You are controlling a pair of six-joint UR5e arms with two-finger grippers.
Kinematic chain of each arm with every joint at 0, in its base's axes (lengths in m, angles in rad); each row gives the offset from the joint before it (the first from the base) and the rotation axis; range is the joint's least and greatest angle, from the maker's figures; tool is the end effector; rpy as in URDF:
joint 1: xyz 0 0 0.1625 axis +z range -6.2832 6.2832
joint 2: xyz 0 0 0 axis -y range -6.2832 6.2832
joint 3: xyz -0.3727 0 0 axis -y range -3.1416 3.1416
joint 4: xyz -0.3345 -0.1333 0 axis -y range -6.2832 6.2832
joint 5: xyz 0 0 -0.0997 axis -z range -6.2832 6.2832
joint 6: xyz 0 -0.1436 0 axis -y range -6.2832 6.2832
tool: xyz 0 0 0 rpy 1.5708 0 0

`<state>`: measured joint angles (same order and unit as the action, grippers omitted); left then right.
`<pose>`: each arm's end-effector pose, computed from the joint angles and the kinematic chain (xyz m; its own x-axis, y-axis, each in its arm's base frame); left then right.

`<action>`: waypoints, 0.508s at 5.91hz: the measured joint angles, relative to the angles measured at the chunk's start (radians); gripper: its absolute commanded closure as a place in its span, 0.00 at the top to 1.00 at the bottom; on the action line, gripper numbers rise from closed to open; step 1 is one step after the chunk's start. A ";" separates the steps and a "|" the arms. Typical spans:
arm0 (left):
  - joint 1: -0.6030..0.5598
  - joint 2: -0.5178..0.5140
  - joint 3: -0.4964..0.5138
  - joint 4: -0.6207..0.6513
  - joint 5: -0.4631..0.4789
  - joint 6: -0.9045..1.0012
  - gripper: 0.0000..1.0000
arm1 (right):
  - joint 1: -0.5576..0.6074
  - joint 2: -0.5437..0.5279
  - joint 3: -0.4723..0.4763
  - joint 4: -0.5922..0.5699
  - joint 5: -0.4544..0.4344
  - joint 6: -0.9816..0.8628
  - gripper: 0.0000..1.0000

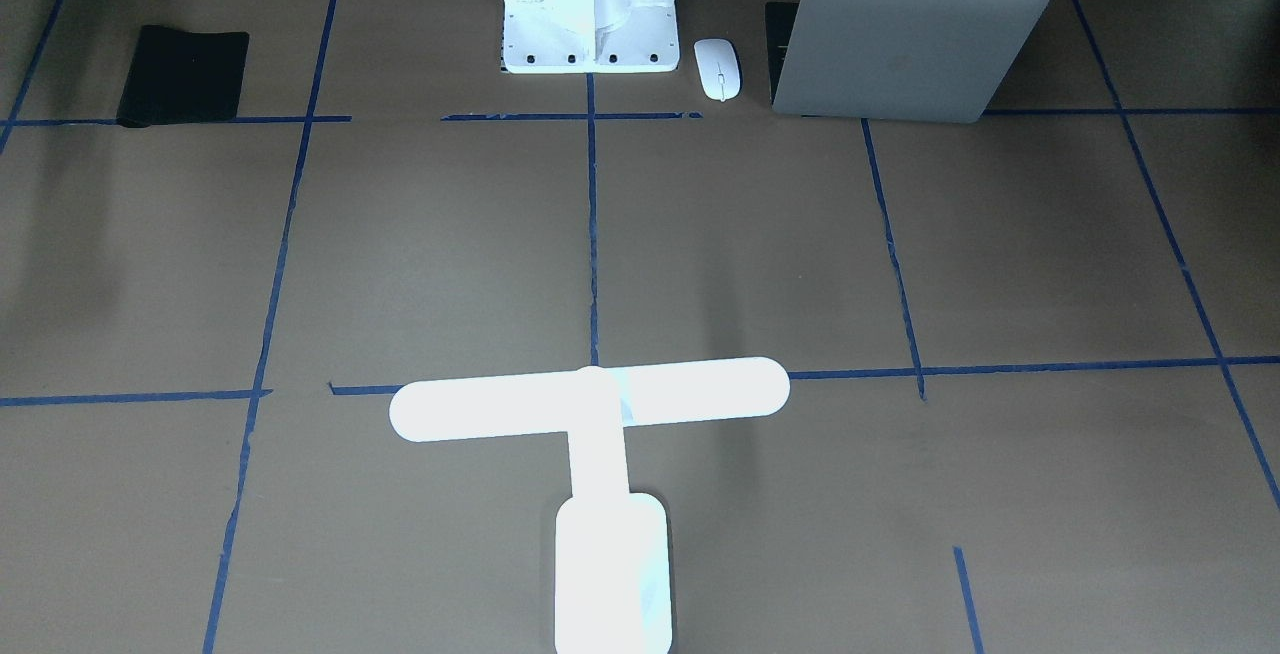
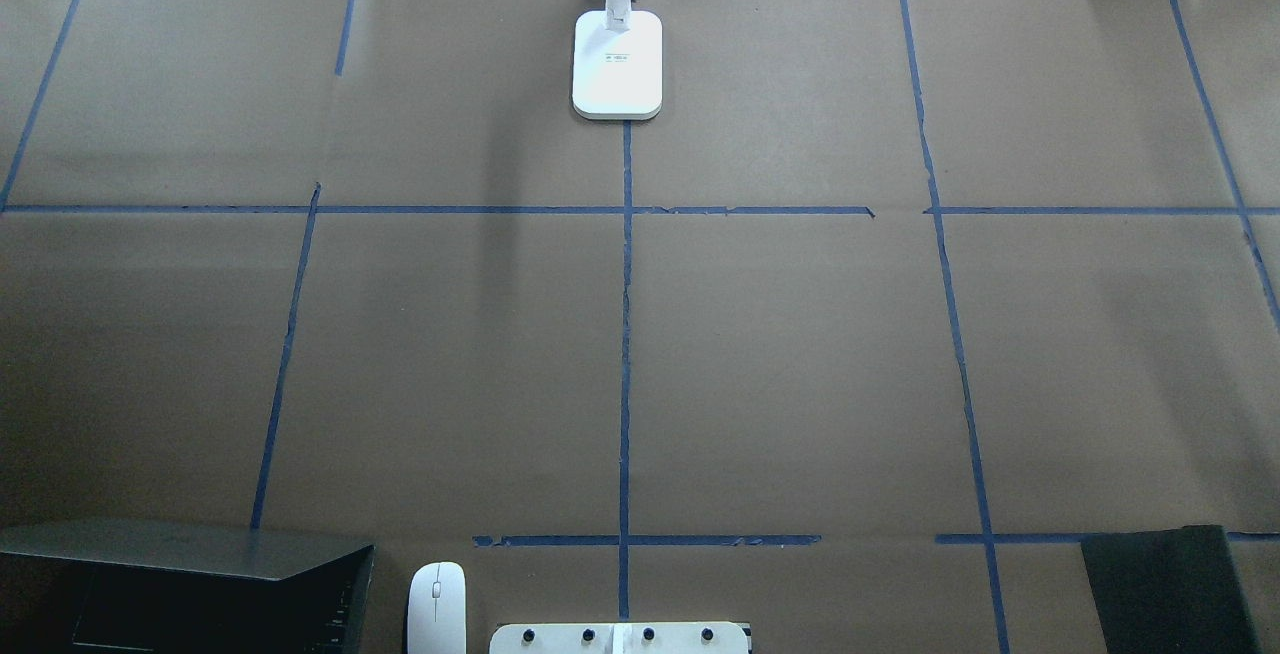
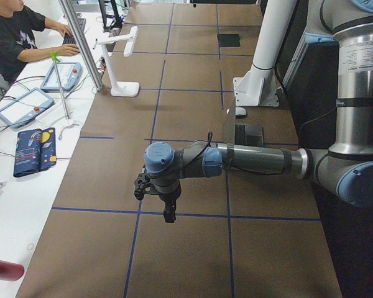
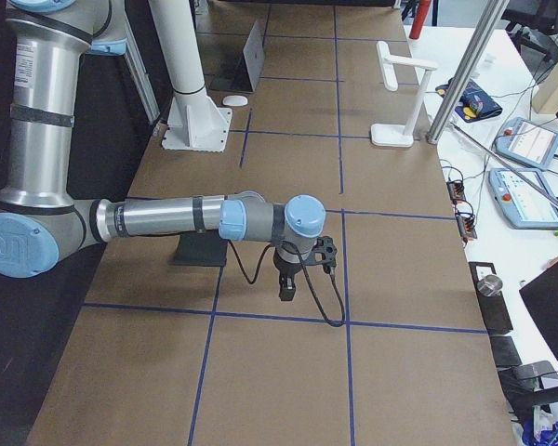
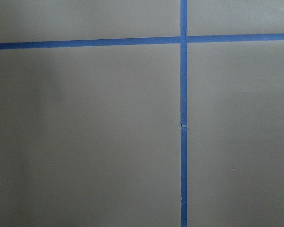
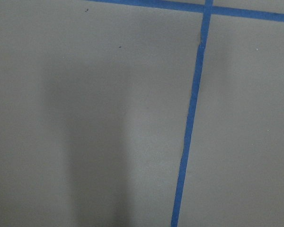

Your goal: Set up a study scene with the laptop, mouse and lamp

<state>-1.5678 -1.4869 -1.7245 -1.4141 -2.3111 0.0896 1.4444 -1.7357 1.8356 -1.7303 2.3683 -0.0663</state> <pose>-0.0353 -0.3927 0.6248 0.7352 0.0330 -0.6770 -0.0690 0.9973 -0.0263 -0.0157 -0.3661 0.6028 0.6884 -0.1113 0.7167 0.1718 0.9851 -0.0121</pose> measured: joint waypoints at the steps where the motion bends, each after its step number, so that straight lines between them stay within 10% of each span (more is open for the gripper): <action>1: 0.004 0.006 -0.005 -0.009 0.000 0.019 1.00 | 0.000 0.000 0.001 0.000 -0.003 0.000 1.00; 3: 0.011 0.022 -0.016 -0.027 0.003 0.054 1.00 | 0.000 0.004 0.003 0.009 -0.013 0.000 1.00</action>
<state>-1.5572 -1.4646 -1.7407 -1.4407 -2.3083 0.1438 1.4446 -1.7314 1.8388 -1.7217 2.3557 -0.0660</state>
